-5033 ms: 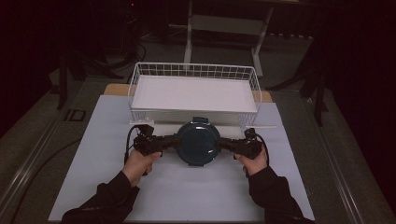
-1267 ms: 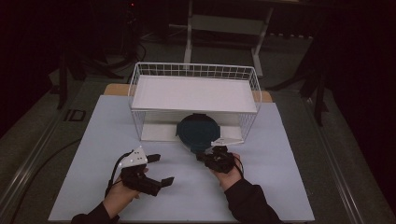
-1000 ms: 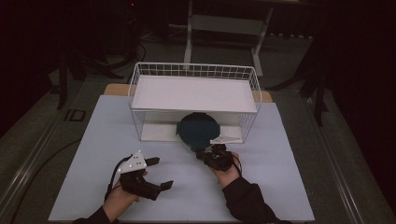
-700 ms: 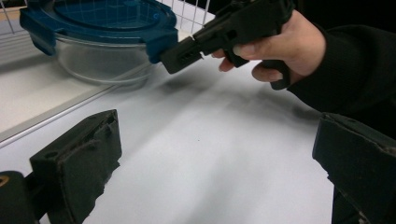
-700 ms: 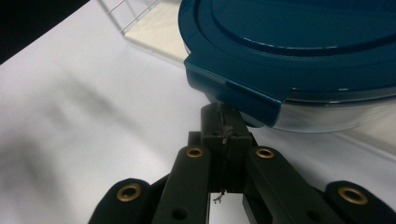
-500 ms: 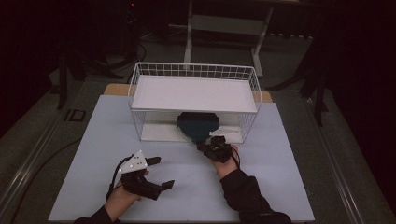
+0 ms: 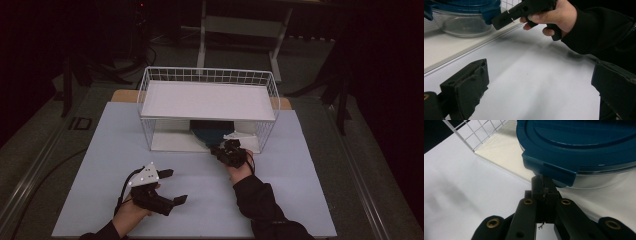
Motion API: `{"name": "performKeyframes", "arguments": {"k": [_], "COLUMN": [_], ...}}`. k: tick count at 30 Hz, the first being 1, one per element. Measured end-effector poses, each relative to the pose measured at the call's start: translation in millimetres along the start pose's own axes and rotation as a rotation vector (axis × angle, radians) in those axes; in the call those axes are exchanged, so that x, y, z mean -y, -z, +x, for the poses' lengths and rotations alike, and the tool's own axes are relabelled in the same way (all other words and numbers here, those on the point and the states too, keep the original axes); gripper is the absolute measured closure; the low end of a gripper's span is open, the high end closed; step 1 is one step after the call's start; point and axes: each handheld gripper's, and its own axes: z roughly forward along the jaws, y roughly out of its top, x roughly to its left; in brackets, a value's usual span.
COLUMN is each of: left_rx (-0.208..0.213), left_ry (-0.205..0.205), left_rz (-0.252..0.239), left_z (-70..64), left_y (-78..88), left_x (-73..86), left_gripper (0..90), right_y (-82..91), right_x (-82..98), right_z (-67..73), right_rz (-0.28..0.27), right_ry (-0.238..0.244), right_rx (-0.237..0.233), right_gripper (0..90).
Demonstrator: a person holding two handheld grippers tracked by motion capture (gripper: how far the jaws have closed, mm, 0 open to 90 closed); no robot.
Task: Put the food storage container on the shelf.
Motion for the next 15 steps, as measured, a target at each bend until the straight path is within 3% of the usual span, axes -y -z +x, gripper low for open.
{"name": "performKeyframes", "arguments": {"k": [4,10,12,15], "left_rx": [0.000,0.002,0.006,0.008], "left_ry": [-0.004,-0.005,-0.009,-0.014], "left_rz": [0.003,0.002,-0.002,-0.004], "left_z": [-1.0,-1.6,-2.1,-2.7], "left_y": [-0.2,-0.2,0.2,0.3], "left_x": [-0.1,-0.3,-0.7,-1.3], "left_gripper": [1.6,1.6,1.6,1.6], "right_y": [-1.1,-2.4,0.1,5.3], "right_x": [-2.4,-1.9,0.2,2.6], "right_z": [-3.2,0.7,6.2,15.8], "right_rz": [-0.001,-0.007,-0.001,-0.007], "right_ry": [-0.017,-0.001,0.020,0.052], "right_rx": [-0.003,-0.009,-0.010,0.000], "right_gripper": [89.9,89.5,86.7,74.8]}}
